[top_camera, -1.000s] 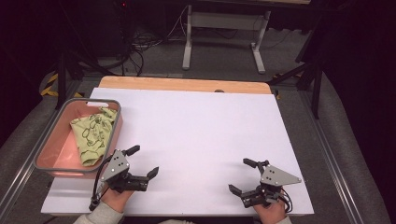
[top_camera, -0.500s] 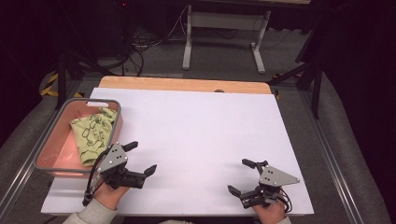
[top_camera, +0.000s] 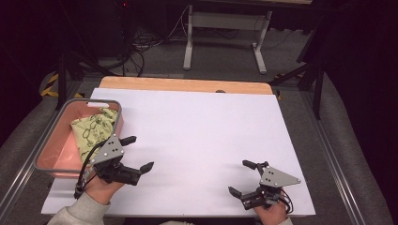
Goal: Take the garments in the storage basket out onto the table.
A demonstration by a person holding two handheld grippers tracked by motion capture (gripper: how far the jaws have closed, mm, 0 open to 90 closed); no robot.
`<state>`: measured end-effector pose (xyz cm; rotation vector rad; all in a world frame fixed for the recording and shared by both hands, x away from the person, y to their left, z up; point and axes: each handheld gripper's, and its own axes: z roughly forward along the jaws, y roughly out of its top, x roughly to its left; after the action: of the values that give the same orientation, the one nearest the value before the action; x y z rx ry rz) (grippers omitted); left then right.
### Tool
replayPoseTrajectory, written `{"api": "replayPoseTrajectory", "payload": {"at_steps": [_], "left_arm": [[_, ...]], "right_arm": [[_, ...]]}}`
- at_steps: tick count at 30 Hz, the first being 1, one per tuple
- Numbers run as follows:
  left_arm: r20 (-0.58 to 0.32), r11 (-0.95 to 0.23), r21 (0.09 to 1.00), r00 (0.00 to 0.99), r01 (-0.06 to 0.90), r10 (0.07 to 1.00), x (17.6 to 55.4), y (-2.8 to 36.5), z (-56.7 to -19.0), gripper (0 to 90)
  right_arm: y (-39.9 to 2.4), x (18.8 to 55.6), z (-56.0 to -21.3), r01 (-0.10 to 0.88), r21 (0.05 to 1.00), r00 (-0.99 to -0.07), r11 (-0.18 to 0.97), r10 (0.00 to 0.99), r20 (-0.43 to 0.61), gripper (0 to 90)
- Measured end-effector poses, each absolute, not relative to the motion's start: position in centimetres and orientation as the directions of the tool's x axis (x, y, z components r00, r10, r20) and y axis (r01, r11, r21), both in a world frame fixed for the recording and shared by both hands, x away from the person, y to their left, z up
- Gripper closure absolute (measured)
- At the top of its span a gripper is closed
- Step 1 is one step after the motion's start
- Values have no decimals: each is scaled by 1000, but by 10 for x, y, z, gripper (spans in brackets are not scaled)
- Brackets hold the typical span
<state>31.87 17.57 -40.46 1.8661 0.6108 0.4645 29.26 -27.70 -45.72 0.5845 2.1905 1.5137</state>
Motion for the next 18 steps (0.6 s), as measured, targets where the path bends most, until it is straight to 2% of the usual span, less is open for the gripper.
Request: {"api": "replayPoseTrajectory", "payload": {"at_steps": [7, 13, 18], "left_arm": [[24, -316, 921, 777, 228, 629, 326, 181, -396, 18], [-24, -306, 908, 763, 287, 645, 335, 189, -389, 16], [33, -360, 891, 751, 277, 660, 341, 193, -383, 21]], "right_arm": [[-277, 293, -457, 107, 940, -828, 324, 552, -96, 6], [-276, 293, -458, 111, 938, -828, 329, 553, -96, 7], [-276, 293, -458, 115, 937, -827, 330, 554, -94, 7]]}}
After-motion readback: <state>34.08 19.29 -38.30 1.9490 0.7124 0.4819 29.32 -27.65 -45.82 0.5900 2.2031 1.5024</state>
